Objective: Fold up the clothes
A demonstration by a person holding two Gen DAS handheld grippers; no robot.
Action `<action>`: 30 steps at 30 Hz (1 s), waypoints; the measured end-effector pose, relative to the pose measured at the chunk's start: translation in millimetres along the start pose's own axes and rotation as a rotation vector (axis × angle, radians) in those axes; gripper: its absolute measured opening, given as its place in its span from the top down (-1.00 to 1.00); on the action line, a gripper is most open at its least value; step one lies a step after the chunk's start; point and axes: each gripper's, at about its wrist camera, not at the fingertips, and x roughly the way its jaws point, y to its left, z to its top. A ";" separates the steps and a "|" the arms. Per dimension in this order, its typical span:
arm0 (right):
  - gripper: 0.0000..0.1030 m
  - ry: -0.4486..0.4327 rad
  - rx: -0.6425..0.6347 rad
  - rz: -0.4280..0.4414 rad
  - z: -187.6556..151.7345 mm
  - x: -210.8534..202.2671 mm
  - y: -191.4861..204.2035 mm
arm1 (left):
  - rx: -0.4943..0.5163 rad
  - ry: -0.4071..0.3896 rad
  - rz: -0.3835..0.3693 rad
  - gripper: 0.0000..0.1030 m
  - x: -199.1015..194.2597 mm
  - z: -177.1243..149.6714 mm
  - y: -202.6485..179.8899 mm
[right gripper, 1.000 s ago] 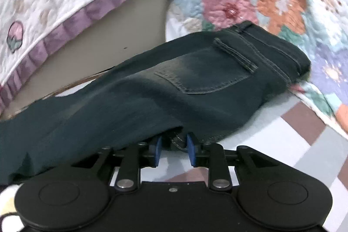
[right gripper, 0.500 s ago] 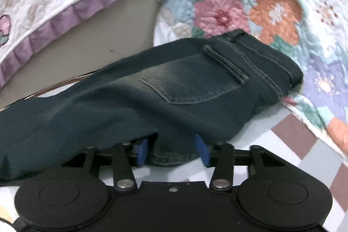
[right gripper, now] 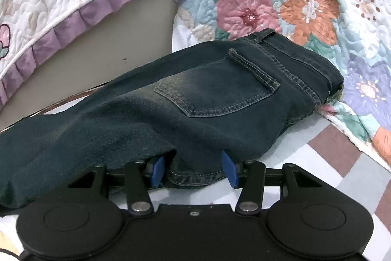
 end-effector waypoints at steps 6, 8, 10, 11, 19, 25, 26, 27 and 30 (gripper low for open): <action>-0.05 0.007 -0.022 -0.004 2.7 -3.4 0.8 | -0.184 0.216 -0.040 0.85 8.1 -5.0 31.0; -0.06 0.007 -0.021 -0.008 2.6 -4.4 1.9 | -0.184 0.273 -0.019 0.53 10.8 -16.3 28.5; -0.06 0.008 -0.016 -0.013 1.9 -5.1 3.1 | -0.188 0.318 0.007 0.10 13.6 -30.2 25.5; -0.06 0.008 -0.015 -0.015 1.3 -5.4 3.7 | -0.185 0.332 0.027 0.09 15.0 -37.2 24.0; -0.06 0.020 -0.015 -0.017 -1.6 -2.3 4.7 | -0.109 0.262 0.055 0.46 22.6 -61.9 8.7; -0.06 0.025 -0.062 -0.011 1.9 -2.3 5.2 | -0.033 0.216 0.062 0.89 22.5 -57.0 -0.6; -0.06 0.025 -0.069 -0.010 1.7 -2.6 5.2 | -0.025 0.219 0.069 0.88 22.6 -56.7 -1.9; -0.06 0.025 -0.069 -0.010 1.3 -2.7 5.0 | -0.018 0.223 0.079 0.86 22.3 -57.0 -3.4; -0.07 0.028 -0.067 -0.011 0.0 -2.6 4.9 | -0.001 0.218 0.102 0.84 19.6 -57.0 -9.9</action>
